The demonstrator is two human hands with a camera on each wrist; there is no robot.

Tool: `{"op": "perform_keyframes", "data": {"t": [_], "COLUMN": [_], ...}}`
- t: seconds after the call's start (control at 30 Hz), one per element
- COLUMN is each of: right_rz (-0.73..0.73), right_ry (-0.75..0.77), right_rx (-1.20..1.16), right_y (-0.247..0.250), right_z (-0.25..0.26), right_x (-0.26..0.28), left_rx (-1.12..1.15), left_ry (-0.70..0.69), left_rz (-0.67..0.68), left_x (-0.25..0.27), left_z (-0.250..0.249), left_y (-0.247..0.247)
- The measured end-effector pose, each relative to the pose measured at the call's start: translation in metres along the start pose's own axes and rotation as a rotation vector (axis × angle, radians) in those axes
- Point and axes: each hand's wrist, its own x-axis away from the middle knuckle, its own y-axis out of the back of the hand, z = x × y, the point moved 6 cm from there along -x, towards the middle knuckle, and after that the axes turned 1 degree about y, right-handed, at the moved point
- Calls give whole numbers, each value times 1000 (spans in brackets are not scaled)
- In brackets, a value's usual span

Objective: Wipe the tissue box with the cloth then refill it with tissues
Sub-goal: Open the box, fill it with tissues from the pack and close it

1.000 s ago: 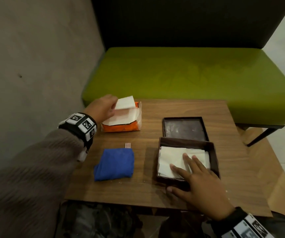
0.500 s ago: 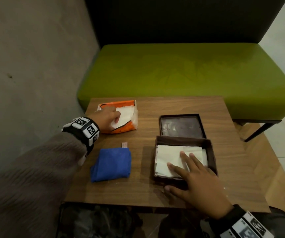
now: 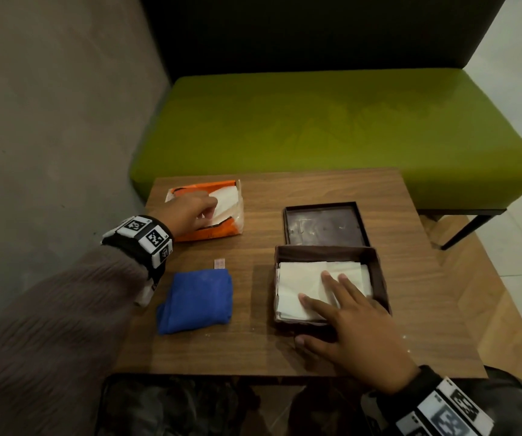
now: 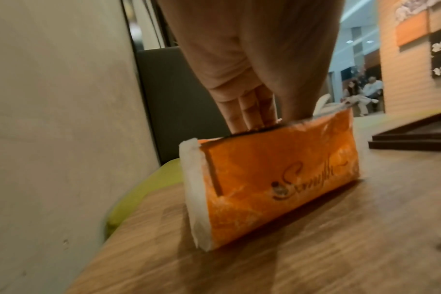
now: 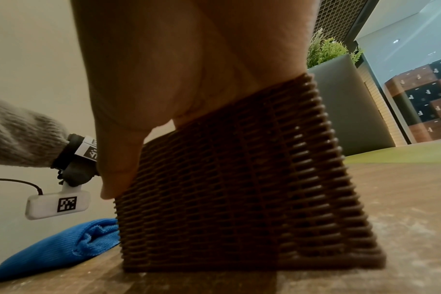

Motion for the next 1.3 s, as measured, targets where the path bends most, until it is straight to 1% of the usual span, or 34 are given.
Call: {"op": "perform_keyframes", "data": {"t": [0.1, 0.17, 0.2, 0.27, 0.37, 0.5, 0.6, 0.67, 0.8, 0.87, 0.97, 1.03, 1.1, 1.13, 1.2, 1.27, 1.3], "right_rz": [-7, -11, -12, -13, -7, 0, 13, 18, 8, 17, 66, 30, -18, -11, 73, 72, 85], "right_ry": [9, 12, 11, 10, 10, 8, 16, 16, 21, 30, 14, 42, 59, 87, 81, 71, 65], "right_rx": [-5, -3, -2, -6, -15, -17, -12, 0, 15, 27, 10, -16, -38, -23, -49, -57, -60], "right_y": [0, 0, 0, 1, 2, 2, 1, 0, 1, 1, 0, 5, 8, 5, 4, 7, 6], "right_z": [0, 0, 0, 0, 1, 1, 2, 2, 2, 3, 2, 4, 5, 5, 4, 4, 4], "right_x": [0, -1, 0, 0, 0, 0, 0, 0, 0, 0, 2, 2, 2, 2, 5, 6, 5], "left_rx": [-98, -138, -159, -176, -157, -225, -268, -241, -128, -81, -81, -40, 36, 74, 181, 371, 509], "left_ry": [93, 159, 162, 150, 179, 146, 138, 149, 219, 220, 261, 313, 352, 373, 436, 501, 519], "left_rz": [79, 187, 212, 197, 154, 279, 274, 222, 62, -18, -195, -301, -385, -430, -531, -607, -633], "left_x": [-1, -4, -7, -11, -13, -21, -25, -23, -18, -13, -5, 1, 9, 13, 25, 40, 48], "left_z": [5, 9, 7, 2, 3, 2, 7, 9, 19, 17, 11, 11, 11, 10, 5, 1, -1], "left_y": [-15, -22, -23, -22, -18, -16, -13, -10, 6, 17, 37, 49, 62, 70, 87, 100, 103]}}
